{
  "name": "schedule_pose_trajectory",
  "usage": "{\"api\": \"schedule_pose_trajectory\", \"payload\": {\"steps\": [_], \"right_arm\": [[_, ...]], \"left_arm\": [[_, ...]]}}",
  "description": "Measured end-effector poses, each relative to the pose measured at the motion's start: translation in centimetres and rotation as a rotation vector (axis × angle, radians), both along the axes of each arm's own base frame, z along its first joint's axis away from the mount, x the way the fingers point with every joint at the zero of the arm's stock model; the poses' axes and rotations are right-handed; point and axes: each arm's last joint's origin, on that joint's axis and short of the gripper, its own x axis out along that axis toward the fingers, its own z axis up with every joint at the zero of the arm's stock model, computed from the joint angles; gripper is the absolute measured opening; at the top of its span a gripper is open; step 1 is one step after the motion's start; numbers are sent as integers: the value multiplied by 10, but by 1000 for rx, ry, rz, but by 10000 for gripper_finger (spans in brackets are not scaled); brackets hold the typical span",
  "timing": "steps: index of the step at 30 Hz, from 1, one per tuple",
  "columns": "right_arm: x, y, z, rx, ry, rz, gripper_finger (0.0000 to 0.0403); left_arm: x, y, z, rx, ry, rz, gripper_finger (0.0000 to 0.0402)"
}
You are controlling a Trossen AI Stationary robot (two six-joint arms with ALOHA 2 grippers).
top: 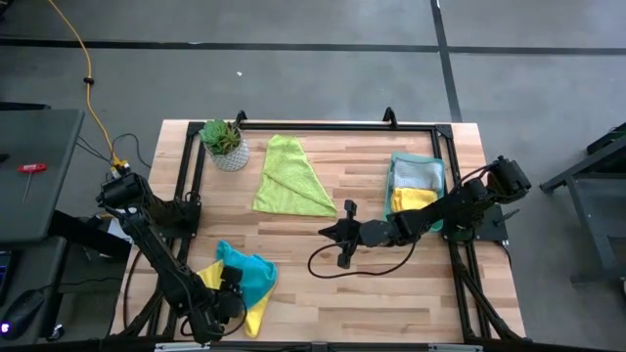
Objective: Fold microfiber towels
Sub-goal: Move the blue microfiber cloth to the center of the table
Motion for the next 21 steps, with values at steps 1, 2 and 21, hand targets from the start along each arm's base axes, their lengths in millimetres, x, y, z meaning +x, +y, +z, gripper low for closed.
{"api": "schedule_pose_trajectory", "payload": {"steps": [1, 2, 21], "right_arm": [[0, 0, 0, 0, 1, 0, 0], [0, 0, 0, -2, 5, 0, 0], [0, 0, -1, -2, 8, 1, 0]], "left_arm": [[1, -1, 0, -6, -7, -11, 163], [1, -2, 1, -15, -5, -21, 163], [2, 1, 0, 5, 19, -71, 80]]}}
